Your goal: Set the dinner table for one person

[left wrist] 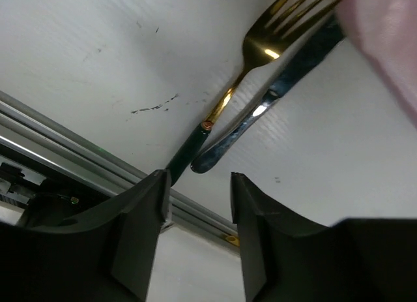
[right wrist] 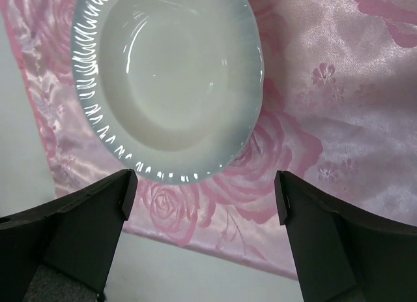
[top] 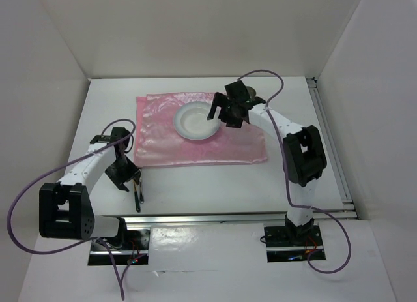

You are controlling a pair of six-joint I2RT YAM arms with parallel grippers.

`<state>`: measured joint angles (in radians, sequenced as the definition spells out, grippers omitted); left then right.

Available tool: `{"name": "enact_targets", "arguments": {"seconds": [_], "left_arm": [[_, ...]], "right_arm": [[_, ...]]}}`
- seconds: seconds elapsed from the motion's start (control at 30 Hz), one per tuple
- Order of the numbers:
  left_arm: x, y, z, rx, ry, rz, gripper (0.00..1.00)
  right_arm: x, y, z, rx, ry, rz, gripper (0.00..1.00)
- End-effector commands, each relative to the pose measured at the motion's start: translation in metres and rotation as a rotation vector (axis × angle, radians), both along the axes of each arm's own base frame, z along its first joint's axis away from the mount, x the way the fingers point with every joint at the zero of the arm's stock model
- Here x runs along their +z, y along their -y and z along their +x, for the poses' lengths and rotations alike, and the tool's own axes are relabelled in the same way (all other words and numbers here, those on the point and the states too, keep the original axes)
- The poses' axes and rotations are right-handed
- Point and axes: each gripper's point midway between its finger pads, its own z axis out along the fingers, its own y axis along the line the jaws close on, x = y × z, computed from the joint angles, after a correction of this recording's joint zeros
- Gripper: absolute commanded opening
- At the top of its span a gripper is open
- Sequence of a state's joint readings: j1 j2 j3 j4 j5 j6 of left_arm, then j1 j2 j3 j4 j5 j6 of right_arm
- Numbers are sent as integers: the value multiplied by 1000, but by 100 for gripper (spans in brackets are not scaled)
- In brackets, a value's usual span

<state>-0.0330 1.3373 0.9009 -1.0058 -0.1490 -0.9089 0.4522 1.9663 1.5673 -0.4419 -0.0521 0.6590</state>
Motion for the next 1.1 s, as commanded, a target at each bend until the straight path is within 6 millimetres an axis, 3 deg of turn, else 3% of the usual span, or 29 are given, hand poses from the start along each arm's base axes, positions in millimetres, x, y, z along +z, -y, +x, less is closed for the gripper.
{"name": "enact_targets", "arguments": {"seconds": [0.0,0.1,0.27,0.4,0.97,1.07], "left_arm": [[-13,9,-8,88,-24,-49,56],[-18,9,-14,108,-45,-48,54],[-24,3,-25,165,-69,-7,52],[-30,8,-20,188,-38,-34,52],[-69,2,-39,269,-113,-20,52],[-72,-1,-38,291,-111,-33,43]], "right_arm": [[47,4,-5,-1,119,14,100],[58,5,-12,8,135,33,100],[56,7,-16,15,139,28,100],[52,8,-17,15,130,24,100],[52,5,-19,28,125,35,100],[48,5,-19,28,117,31,100]]}}
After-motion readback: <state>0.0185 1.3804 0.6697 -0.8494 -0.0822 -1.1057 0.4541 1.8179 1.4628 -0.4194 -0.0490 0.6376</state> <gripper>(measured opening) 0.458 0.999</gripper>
